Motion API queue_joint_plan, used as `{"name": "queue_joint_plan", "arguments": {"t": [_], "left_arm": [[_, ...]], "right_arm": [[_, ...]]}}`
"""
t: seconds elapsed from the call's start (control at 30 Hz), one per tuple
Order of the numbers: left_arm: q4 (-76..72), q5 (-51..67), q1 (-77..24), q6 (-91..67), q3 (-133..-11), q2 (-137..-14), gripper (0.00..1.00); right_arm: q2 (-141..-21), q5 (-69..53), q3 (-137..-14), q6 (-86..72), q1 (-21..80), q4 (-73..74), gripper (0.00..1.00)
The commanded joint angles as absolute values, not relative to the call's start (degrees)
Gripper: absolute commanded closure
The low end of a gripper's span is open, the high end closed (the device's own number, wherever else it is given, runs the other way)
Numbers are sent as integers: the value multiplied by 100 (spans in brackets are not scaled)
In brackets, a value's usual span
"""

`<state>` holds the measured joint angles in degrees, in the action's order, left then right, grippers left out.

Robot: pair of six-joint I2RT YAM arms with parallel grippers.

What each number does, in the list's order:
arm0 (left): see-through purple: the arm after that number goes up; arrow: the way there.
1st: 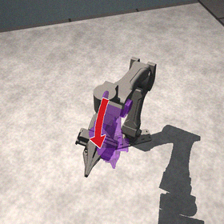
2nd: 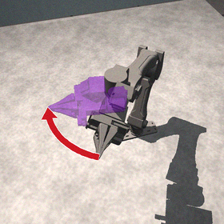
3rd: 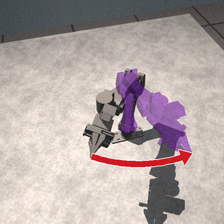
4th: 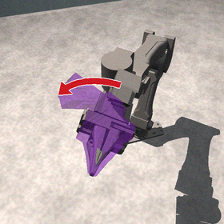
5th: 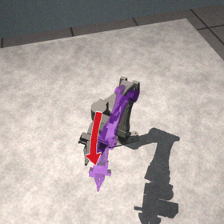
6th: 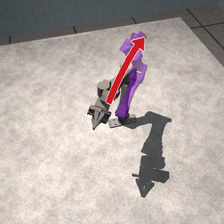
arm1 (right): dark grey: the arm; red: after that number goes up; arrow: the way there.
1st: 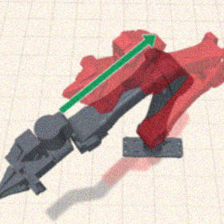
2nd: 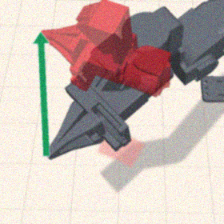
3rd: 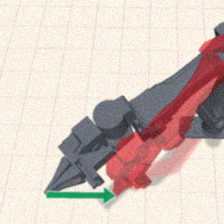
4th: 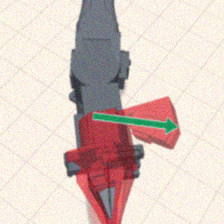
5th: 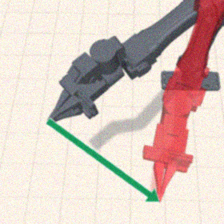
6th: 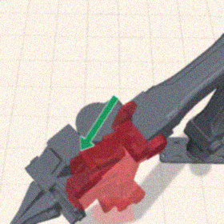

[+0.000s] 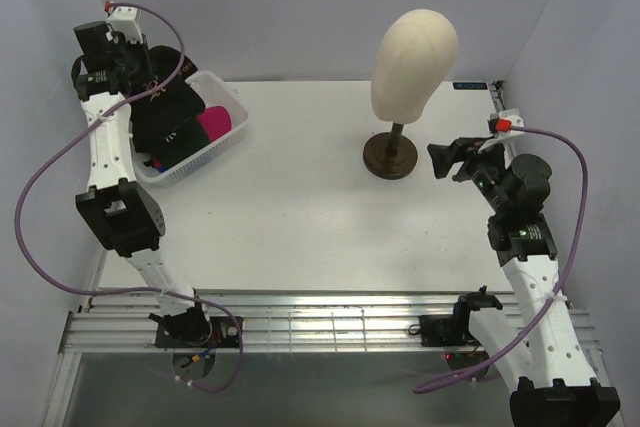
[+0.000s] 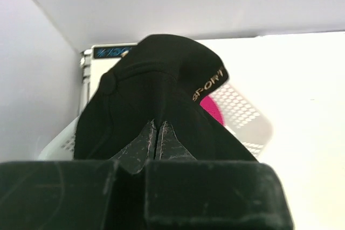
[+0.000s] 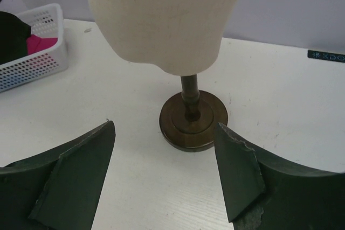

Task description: Stack the hats

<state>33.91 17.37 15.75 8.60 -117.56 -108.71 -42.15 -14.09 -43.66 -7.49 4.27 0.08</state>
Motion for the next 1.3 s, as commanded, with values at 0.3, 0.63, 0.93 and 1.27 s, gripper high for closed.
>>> {"name": "queue_joint_plan", "arguments": {"t": [0.3,0.63,0.93,1.27], "left_arm": [[3357,4226,1503,132,-12217,-9950,100],[3586,4755,616,-509,-11769,-9457,100],[3779,4799,273,-597,-11435,-9150,100],[3884,4860,167,-501,-10995,-8895,100]], "right_arm": [[-4921,-3297,-7074,1307,1097,-271,27],[-7207,-600,-8466,5610,5394,-163,5],[-7909,685,-6925,7629,6609,-2882,5],[-9244,1766,-7619,8499,6680,-3753,2]]}}
